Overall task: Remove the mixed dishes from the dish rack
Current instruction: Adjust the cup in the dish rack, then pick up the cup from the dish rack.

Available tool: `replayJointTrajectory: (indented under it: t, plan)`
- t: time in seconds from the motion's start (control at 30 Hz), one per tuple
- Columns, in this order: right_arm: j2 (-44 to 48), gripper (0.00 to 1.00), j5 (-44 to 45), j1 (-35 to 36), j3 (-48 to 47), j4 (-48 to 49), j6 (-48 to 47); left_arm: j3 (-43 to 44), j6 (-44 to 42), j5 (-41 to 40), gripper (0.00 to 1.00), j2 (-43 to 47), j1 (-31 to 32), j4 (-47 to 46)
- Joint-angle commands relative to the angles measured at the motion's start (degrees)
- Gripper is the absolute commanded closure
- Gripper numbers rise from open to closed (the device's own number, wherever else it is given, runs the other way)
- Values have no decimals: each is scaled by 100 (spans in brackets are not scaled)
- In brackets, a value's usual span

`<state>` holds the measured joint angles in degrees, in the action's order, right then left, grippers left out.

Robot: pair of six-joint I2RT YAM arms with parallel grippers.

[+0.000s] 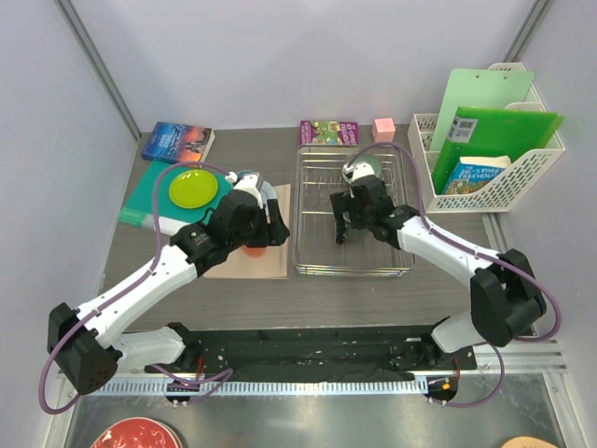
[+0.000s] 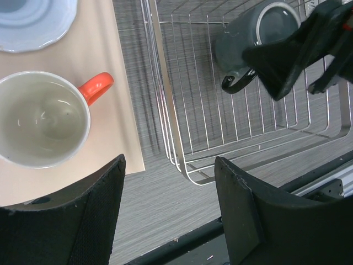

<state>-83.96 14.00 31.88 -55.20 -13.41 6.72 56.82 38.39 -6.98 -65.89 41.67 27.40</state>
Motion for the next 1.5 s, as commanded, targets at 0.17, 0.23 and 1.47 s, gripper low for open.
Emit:
replayJointTrajectory:
  t: [0.17, 0.23, 1.47]
  plan:
    - [847, 0, 806, 20, -579, -432, 848, 49, -16, -101, 33, -3, 43, -165]
    - [786, 0, 911, 20, -702, -627, 1041, 57, 2, -119, 33, -29, 52, -138]
    - [294, 30, 1993, 1321, -96, -848, 6034, -1278, 2102, -1789, 37, 1262, 78, -508]
